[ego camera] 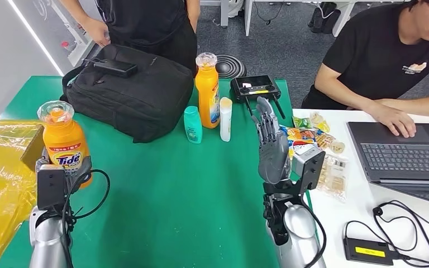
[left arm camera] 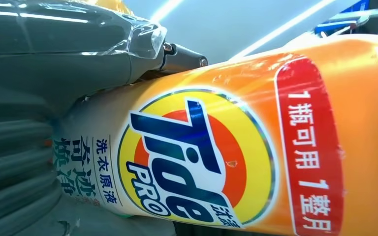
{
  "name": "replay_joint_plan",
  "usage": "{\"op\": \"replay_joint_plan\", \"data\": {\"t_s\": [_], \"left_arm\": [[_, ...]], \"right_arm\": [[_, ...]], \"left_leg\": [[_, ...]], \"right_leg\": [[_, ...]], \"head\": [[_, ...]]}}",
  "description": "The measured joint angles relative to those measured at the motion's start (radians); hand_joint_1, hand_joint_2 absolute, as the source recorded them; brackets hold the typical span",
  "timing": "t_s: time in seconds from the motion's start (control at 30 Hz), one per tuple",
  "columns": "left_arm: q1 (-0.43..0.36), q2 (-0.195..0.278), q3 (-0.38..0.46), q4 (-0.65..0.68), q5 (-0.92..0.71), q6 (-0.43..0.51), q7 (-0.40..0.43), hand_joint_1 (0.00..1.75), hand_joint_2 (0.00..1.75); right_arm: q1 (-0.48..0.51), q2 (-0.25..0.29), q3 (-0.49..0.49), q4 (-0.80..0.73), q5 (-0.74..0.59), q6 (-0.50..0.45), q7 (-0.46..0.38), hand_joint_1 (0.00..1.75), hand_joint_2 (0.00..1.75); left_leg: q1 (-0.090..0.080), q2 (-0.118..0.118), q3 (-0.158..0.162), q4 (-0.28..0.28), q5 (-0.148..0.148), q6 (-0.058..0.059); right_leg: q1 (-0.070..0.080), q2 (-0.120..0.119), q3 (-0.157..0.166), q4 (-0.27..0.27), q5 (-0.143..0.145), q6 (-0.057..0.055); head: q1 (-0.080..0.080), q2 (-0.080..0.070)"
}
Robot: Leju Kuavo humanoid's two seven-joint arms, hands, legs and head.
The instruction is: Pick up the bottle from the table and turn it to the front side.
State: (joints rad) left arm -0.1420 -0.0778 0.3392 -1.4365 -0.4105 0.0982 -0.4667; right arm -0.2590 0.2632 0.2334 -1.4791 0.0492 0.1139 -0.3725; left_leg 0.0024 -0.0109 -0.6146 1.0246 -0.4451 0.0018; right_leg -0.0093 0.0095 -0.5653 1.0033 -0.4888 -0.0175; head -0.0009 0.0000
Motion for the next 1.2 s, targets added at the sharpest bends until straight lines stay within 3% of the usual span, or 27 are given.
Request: {"op": "replay_joint_plan", "data": {"t_s": [0.17,0.33,0.47,0.6,0.73,0.93,1.2], "left_arm": [[-0.038,0.059,0.03,0.036,-0.118,0.07,0.05,1.75,1.75],[-0.124,0.187,0.078,0.15,-0.215,0.087,0.05,1.75,1.75],[-0.216,0.312,0.107,0.322,-0.312,0.19,0.035,1.75,1.75],[-0.271,0.415,0.141,0.467,-0.299,0.277,-0.006,1.75,1.75],[-0.288,0.488,0.19,0.562,-0.251,0.35,-0.015,1.75,1.75],[-0.288,0.564,0.265,0.666,-0.206,0.415,-0.008,1.75,1.75],[-0.295,0.603,0.3,0.739,-0.213,0.412,0.008,1.75,1.75]], "right_arm": [[0.026,-0.007,-0.016,-0.039,-0.008,-0.003,-0.027,0.0,0.0],[0.074,-0.014,-0.031,-0.09,-0.014,0.015,-0.034,0.0,0.0],[0.112,-0.017,-0.038,-0.119,-0.022,0.03,-0.044,0.0,0.0],[0.164,-0.021,-0.038,-0.141,-0.026,0.031,-0.078,0.0,0.0],[0.224,-0.029,-0.038,-0.167,-0.035,0.027,-0.101,0.0,0.0],[0.294,-0.049,-0.038,-0.204,-0.04,0.01,-0.121,0.0,0.0],[0.32,-0.061,-0.038,-0.223,-0.044,0.009,-0.121,0.0,0.0]], "left_leg": [[0.0,0.0,0.0,0.0,0.0,0.0],[0.001,0.0,0.0,0.0,0.0,0.0],[0.002,0.001,0.0,0.0,0.0,0.0],[0.002,0.003,0.0,-0.001,0.0,-0.001],[0.003,0.004,0.0,-0.001,-0.001,-0.003],[0.003,0.004,0.0,-0.001,-0.002,-0.004],[0.003,0.004,0.0,-0.001,-0.002,-0.004]], "right_leg": [[0.0,0.0,0.0,0.0,0.0,0.0],[0.001,0.0,0.0,0.0,0.0,0.0],[0.003,0.001,0.0,0.001,0.0,-0.001],[0.003,0.002,-0.001,0.001,-0.001,-0.003],[0.003,0.003,-0.001,0.001,-0.002,-0.005],[0.003,0.003,-0.001,0.0,-0.003,-0.005],[0.003,0.003,-0.001,0.0,-0.002,-0.005]], "head": [[0.0,0.0],[0.0,0.0],[0.0,0.0],[0.0,0.0],[0.0,0.0],[0.0,0.0],[0.0,0.0]]}}
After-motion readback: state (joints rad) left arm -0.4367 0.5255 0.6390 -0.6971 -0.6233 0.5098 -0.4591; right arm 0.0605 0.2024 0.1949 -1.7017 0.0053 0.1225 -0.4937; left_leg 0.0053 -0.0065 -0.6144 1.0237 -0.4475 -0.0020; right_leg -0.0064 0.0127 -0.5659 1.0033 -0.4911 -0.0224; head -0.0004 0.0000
